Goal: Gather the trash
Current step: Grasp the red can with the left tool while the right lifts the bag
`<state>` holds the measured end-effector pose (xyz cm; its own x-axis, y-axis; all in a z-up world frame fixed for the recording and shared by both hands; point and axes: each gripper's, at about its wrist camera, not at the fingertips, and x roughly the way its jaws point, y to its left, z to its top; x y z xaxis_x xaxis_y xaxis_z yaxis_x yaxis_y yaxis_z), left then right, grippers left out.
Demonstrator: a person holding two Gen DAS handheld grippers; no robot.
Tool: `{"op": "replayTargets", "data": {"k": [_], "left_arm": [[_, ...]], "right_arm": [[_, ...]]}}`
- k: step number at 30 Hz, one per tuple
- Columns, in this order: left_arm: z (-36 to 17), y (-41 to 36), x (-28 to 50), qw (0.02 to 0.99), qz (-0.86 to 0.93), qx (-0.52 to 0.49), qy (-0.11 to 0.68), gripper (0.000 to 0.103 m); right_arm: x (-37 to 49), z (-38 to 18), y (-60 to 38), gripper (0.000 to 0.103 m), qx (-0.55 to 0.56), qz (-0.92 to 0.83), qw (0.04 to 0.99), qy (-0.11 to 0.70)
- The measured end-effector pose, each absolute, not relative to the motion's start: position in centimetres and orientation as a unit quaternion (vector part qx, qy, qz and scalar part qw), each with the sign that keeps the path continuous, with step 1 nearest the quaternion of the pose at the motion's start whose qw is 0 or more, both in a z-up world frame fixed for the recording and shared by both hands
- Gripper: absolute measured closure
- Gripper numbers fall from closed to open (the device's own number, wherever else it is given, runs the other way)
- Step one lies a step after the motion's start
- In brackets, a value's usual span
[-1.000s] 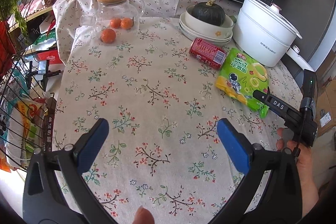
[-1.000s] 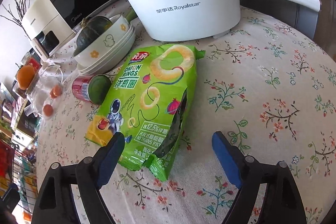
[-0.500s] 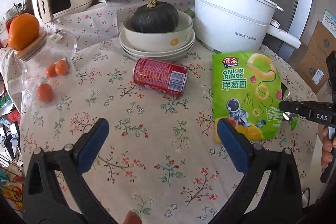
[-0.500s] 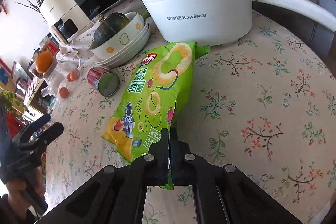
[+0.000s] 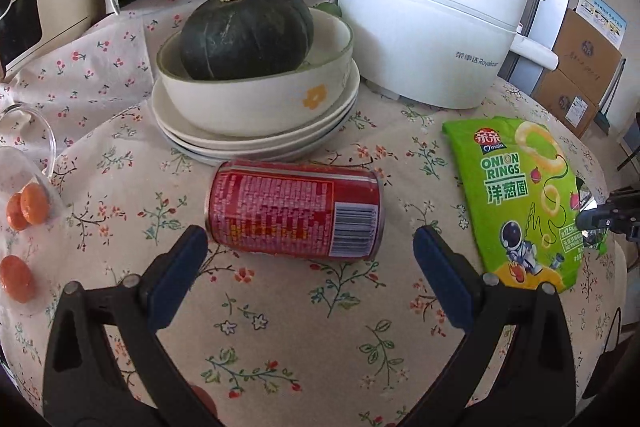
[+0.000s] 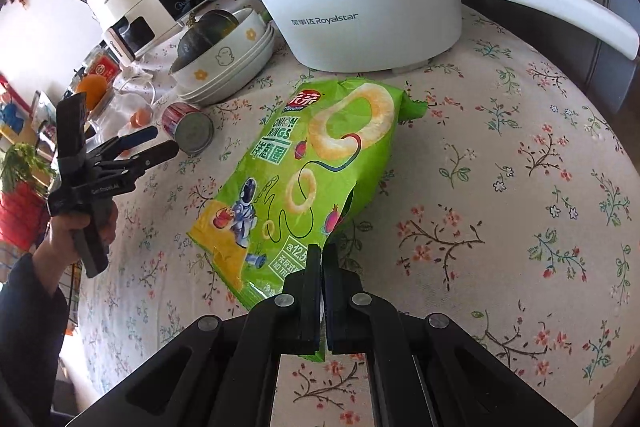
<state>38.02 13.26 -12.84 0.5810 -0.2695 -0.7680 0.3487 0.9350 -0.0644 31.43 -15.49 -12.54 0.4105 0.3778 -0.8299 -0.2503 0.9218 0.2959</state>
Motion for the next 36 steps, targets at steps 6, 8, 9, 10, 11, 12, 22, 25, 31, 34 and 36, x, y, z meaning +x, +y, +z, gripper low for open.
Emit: {"op": "replayTargets", "data": {"k": [6, 8, 9, 10, 11, 12, 22, 25, 31, 34, 36], "left_arm": [[-13.7, 13.8, 38.7, 0.883, -0.179, 0.032, 0.433, 0.006], [-13.5, 13.8, 38.3, 0.883, -0.18, 0.027, 0.432, 0.013], [-13.4, 13.8, 38.1, 0.883, -0.18, 0.025, 0.432, 0.013], [-13.2, 13.7, 37.7, 0.884, -0.178, 0.024, 0.432, 0.013], [-13.0, 13.6, 37.2, 0.885, -0.176, 0.025, 0.431, 0.013], [-12.8, 13.5, 36.6, 0.884, -0.177, 0.024, 0.431, 0.013], [-9.6, 11.9, 29.3, 0.888, -0.161, 0.017, 0.431, 0.013], [-8.4, 11.1, 26.5, 0.889, -0.156, 0.01, 0.431, 0.013], [-6.1, 8.9, 20.9, 0.89, -0.16, 0.002, 0.426, 0.013], [-5.6, 7.9, 18.4, 0.888, -0.158, 0.0, 0.432, 0.013], [-5.4, 7.3, 17.0, 0.886, -0.16, -0.001, 0.435, 0.013]], "right_arm": [[31.5, -13.2, -15.1, 0.101, 0.053, 0.187, 0.834, 0.517], [31.2, -13.1, -15.1, 0.101, 0.051, 0.185, 0.834, 0.517], [31.1, -13.0, -15.1, 0.101, 0.05, 0.184, 0.835, 0.517], [30.9, -12.8, -15.0, 0.101, 0.049, 0.184, 0.835, 0.516], [30.8, -12.5, -14.9, 0.101, 0.049, 0.185, 0.835, 0.515], [30.5, -12.2, -14.9, 0.101, 0.048, 0.184, 0.837, 0.513], [25.4, -6.3, -16.1, 0.101, 0.086, 0.179, 0.859, 0.471], [23.3, -4.8, -16.8, 0.101, 0.101, 0.178, 0.864, 0.46], [18.8, -1.9, -18.6, 0.101, 0.124, 0.172, 0.874, 0.437], [16.6, -1.0, -19.8, 0.101, 0.136, 0.17, 0.877, 0.429], [15.2, -0.5, -20.5, 0.101, 0.141, 0.167, 0.878, 0.425]]}}
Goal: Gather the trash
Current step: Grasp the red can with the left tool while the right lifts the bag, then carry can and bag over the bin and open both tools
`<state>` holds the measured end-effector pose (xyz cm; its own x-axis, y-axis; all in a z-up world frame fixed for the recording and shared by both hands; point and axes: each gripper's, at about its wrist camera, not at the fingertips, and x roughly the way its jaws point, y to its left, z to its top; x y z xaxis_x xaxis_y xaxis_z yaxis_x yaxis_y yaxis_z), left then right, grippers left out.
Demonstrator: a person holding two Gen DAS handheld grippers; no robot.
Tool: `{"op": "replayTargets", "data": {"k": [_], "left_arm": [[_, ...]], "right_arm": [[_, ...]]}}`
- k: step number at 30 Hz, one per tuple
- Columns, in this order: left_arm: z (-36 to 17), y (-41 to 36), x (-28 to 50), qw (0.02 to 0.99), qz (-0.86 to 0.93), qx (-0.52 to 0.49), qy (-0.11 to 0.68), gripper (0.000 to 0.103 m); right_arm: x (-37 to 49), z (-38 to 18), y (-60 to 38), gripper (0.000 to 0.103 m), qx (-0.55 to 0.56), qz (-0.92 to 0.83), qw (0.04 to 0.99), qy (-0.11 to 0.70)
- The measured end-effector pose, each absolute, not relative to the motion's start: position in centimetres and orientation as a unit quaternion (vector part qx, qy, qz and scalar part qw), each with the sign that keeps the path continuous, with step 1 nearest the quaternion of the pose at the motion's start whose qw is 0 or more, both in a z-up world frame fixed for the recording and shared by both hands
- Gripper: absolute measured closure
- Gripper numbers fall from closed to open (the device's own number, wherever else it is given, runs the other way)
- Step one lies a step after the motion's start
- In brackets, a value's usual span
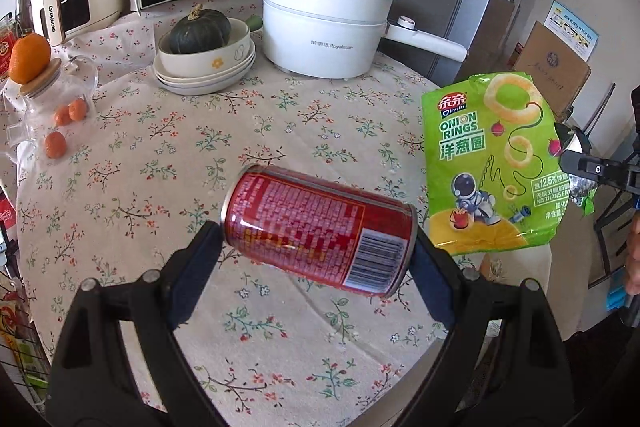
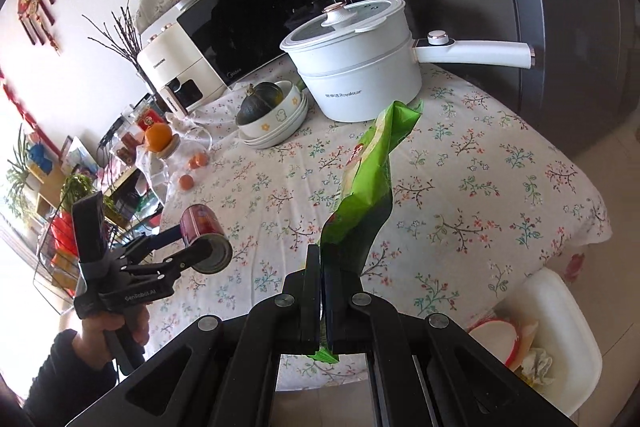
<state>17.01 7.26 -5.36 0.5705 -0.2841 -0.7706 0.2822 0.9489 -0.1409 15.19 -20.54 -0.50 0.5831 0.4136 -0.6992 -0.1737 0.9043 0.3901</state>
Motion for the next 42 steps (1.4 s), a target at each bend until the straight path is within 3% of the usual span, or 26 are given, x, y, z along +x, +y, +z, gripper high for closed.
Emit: {"op": "replayTargets", "data": {"k": [6, 16, 42], "left_arm": [[-4.6, 4.9, 13.1, 0.882, -0.18, -0.006, 0.435, 0.013], [-5.7, -1.1, 9.0, 0.864, -0.25, 0.027, 0.437, 0.013], [-8.1, -11.5, 7.2, 0.827, -0.317, 0.103, 0.453, 0.013]], "right_arm": [[11.5, -0.2, -23.5, 0.101, 0.149, 0.141, 0.885, 0.417], [7.7, -2.9, -30.4, 0.101, 0.181, 0.081, 0.859, 0.472], [4.4, -10.7, -37.1, 0.101, 0.192, 0.003, 0.802, 0.565]]}}
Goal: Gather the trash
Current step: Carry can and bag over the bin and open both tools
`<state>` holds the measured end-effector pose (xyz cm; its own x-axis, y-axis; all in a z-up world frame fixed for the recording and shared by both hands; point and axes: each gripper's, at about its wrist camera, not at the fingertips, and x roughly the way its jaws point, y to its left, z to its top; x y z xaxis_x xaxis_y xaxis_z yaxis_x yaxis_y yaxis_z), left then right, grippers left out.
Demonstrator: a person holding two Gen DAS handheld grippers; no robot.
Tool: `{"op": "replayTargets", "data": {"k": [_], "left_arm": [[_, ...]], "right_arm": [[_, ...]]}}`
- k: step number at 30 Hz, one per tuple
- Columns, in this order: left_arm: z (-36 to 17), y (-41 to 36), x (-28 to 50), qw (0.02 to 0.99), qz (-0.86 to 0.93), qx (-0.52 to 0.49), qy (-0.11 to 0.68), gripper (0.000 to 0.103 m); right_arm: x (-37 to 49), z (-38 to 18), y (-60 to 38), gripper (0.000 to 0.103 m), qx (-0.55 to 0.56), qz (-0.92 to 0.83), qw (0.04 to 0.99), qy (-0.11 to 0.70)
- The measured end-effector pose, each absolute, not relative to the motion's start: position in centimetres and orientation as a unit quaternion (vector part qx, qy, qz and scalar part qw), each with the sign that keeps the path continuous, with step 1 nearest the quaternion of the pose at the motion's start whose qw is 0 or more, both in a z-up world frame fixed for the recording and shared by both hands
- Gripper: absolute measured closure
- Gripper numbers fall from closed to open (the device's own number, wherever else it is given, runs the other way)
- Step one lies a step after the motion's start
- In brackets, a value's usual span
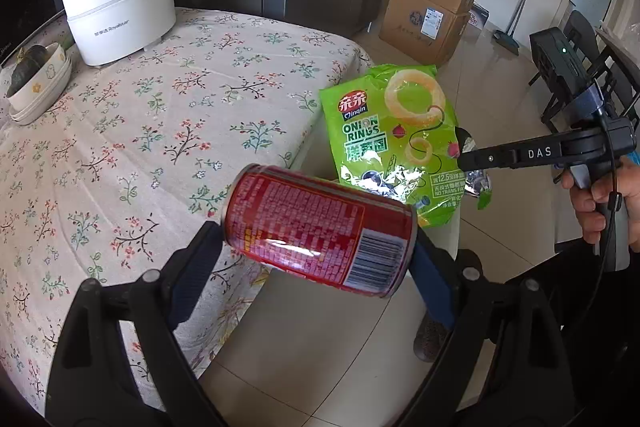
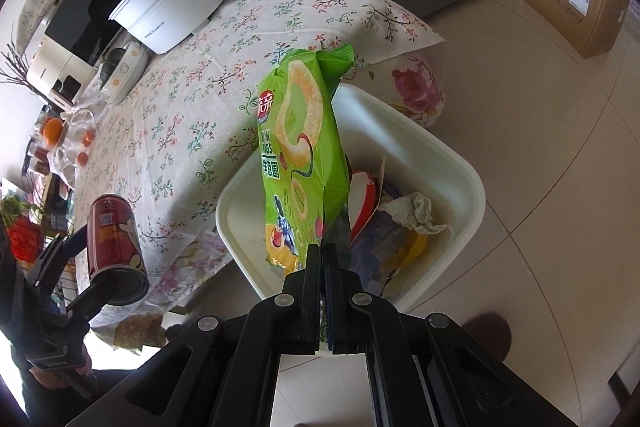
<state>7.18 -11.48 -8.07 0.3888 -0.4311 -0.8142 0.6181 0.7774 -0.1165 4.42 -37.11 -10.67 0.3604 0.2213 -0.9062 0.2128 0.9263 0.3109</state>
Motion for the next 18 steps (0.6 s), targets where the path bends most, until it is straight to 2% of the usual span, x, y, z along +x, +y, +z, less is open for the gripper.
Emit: {"op": "replayTargets", "data": {"k": [4, 9, 10, 11, 13, 18], "left_arm": [[-8.4, -12.5, 7.2, 0.823, -0.322, 0.108, 0.455, 0.013], [-8.9, -13.8, 7.2, 0.818, -0.329, 0.116, 0.457, 0.013], [-9.1, -14.1, 7.3, 0.818, -0.329, 0.118, 0.457, 0.013], [-9.2, -14.3, 7.3, 0.817, -0.33, 0.12, 0.458, 0.013], [-9.4, -14.7, 7.4, 0.816, -0.33, 0.121, 0.46, 0.013], [-9.9, -15.7, 7.5, 0.811, -0.336, 0.126, 0.462, 0.013]], "right_arm": [[4.1, -11.4, -37.5, 0.1, 0.193, -0.003, 0.794, 0.577], [4.0, -12.5, -38.6, 0.094, 0.204, -0.021, 0.775, 0.597], [4.0, -12.6, -39.0, 0.083, 0.209, -0.028, 0.772, 0.6], [4.0, -12.6, -39.3, 0.066, 0.213, -0.034, 0.771, 0.6], [3.8, -12.2, -39.7, 0.047, 0.211, -0.043, 0.778, 0.59], [3.7, -11.4, -40.3, 0.044, 0.214, -0.045, 0.784, 0.58]]}}
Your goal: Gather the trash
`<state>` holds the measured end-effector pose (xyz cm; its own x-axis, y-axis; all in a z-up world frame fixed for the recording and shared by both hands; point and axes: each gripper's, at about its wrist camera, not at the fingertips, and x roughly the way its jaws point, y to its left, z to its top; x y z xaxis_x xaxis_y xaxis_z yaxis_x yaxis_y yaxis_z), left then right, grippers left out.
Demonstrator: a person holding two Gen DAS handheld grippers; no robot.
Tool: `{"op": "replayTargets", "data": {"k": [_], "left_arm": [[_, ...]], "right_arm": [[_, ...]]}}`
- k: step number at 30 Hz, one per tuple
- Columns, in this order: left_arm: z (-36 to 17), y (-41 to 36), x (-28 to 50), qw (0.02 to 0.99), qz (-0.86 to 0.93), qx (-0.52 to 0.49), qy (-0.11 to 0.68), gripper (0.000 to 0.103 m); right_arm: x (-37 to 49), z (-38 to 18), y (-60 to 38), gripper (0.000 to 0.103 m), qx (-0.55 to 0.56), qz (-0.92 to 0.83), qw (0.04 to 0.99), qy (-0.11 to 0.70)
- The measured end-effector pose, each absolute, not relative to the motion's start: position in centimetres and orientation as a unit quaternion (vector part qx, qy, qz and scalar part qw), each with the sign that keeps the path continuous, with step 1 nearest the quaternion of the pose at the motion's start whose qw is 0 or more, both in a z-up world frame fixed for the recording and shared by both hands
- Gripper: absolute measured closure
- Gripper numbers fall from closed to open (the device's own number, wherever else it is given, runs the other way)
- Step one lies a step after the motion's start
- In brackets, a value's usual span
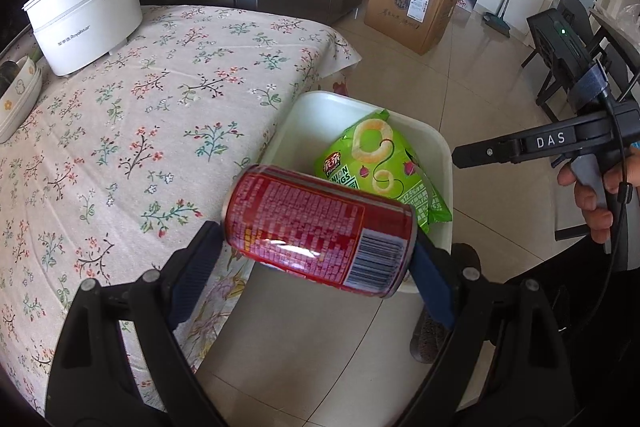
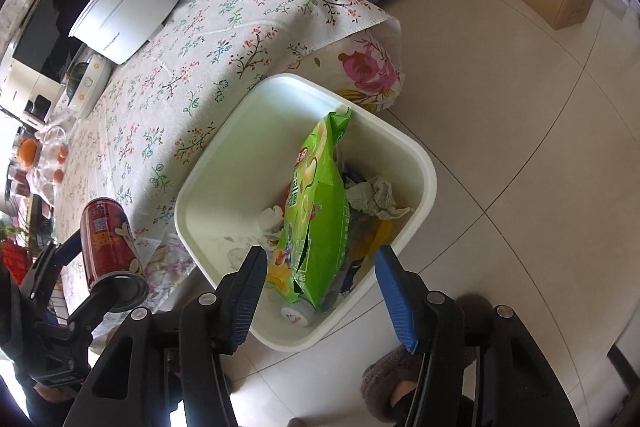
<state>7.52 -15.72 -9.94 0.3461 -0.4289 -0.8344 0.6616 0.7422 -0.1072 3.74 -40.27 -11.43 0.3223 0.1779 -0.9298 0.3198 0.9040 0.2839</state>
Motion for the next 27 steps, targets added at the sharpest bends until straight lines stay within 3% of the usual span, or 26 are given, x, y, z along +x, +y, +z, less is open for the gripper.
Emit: {"op": "replayTargets", "data": {"k": [11, 13, 27], "left_arm": [[-11.0, -18.7, 7.7, 0.806, -0.376, 0.135, 0.436, 0.013], [-11.2, -18.9, 8.2, 0.81, -0.363, 0.14, 0.438, 0.006], [-10.1, -15.3, 9.2, 0.838, -0.292, 0.105, 0.448, 0.002]], "right_arm": [[3.7, -11.2, -41.1, 0.042, 0.22, -0.058, 0.787, 0.573], [3.7, -11.1, -41.2, 0.042, 0.223, -0.06, 0.787, 0.572], [3.9, -10.1, -40.8, 0.039, 0.22, -0.057, 0.797, 0.56]]}}
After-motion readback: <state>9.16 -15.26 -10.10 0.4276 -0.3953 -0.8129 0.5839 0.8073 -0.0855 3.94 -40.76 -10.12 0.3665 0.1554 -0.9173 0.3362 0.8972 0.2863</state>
